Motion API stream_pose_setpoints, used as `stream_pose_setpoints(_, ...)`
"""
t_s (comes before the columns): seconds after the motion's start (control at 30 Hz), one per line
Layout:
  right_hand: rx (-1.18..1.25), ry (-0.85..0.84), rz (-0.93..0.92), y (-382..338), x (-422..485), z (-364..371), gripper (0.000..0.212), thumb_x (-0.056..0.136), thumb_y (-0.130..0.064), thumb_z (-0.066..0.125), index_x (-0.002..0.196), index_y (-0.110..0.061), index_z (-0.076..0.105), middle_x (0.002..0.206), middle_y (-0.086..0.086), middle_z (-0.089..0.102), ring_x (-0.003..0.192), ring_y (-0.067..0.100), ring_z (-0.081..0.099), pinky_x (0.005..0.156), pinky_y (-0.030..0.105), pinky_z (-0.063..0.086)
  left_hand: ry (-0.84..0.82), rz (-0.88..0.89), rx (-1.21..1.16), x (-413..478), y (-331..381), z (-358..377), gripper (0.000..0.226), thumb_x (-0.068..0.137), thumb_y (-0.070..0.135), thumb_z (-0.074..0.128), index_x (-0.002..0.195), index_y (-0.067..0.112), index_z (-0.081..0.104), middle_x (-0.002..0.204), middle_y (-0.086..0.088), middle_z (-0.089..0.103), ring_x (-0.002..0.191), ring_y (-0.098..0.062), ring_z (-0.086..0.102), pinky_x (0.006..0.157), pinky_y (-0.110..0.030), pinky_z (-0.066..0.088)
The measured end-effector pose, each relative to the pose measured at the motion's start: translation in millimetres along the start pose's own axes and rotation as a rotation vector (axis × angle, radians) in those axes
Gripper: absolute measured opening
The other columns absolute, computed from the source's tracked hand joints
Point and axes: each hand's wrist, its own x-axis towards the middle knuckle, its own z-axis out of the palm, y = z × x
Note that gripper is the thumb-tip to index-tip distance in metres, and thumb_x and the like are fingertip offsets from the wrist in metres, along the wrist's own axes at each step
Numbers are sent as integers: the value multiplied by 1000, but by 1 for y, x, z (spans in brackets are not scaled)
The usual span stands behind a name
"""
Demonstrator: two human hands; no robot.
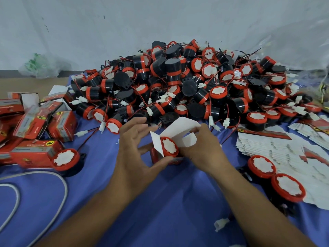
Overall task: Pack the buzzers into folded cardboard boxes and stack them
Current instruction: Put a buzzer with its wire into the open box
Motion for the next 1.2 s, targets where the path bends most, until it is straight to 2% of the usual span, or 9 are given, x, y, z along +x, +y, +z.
stream_pose_setpoints(0.1, -2, -26, 4, -1, -1, 1, 59, 74, -33, 85, 111, -25, 40, 96, -9, 54, 81, 7, 55, 62, 28, 49, -43, -70, -40, 0, -1, -4, 84, 70, 32, 87, 131, 53, 32, 147, 14, 40, 132, 1, 48, 90, -14, 51)
stream_pose_setpoints(0.23, 59, -53, 39, 0, -1, 4, 56, 77, -23, 81, 115, -23, 40, 90, -4, 57, 75, 10, 59, 70, 43, 56, -177, -130, 138, 1, -6, -11, 79, 81, 36, 75, 144, 49, 29, 147, 39, 35, 130, 23, 32, 97, -1, 36)
stream_pose_setpoints(0.37, 129, 55, -25, 2, -2, 14, 56, 80, -25, 80, 111, -25, 33, 91, -2, 58, 72, 8, 57, 51, 20, 47, -398, -131, 241, -3, -14, -7, 76, 102, 20, 50, 150, 44, -4, 155, 38, 5, 135, 27, 10, 107, 0, 18)
stream_pose_setpoints(0.47, 206, 153, -70, 4, -2, 19, 63, 81, -24, 80, 114, -28, 27, 79, -3, 60, 63, 12, 61, 47, 27, 46, -421, -192, 158, -3, -17, -4, 83, 103, 9, 45, 145, 47, -16, 152, 45, -7, 139, 24, 3, 110, -2, 15)
stream_pose_setpoints(0.63, 131, 181, -137, 5, 0, 18, 39, 83, -28, 77, 95, -24, 41, 73, -6, 52, 57, 7, 45, 49, 26, 41, -273, -256, -54, -2, -22, -5, 69, 95, 3, 61, 131, 51, 27, 144, 54, 12, 138, 17, 27, 110, -12, 34)
stream_pose_setpoints(0.77, 22, 69, -263, 7, 2, 15, 26, 90, -20, 69, 75, -15, 48, 69, -1, 48, 60, 10, 38, 57, 30, 38, -275, -182, 78, 1, -26, -8, 39, 92, 16, 67, 114, 47, 56, 157, 31, 20, 135, 15, 34, 104, -8, 36)
stream_pose_setpoints(0.87, -21, 19, -374, 4, 0, 13, 34, 89, -30, 71, 71, -24, 42, 80, 0, 48, 68, 13, 44, 62, 21, 37, -264, -92, 123, 5, -26, -11, 23, 96, 24, 62, 113, 38, 65, 141, 39, 40, 129, 17, 40, 100, -7, 38)
stream_pose_setpoints(1.0, 5, -94, -390, 1, -1, 10, 34, 91, -57, 52, 80, -25, 51, 94, -1, 48, 84, 7, 48, 72, 11, 38, -314, -149, 101, 6, -27, -12, 24, 95, 30, 55, 114, 27, 69, 134, 20, 52, 124, 6, 50, 100, -23, 48)
stream_pose_setpoints(1.2, 137, -150, -238, 8, 7, 8, 9, 96, -35, 64, 90, -29, 60, 102, -8, 59, 89, 1, 59, 72, 11, 45, -274, -180, 114, 5, -28, -12, 19, 95, 14, 62, 110, 11, 74, 125, 4, 59, 113, -7, 59, 92, -35, 54)
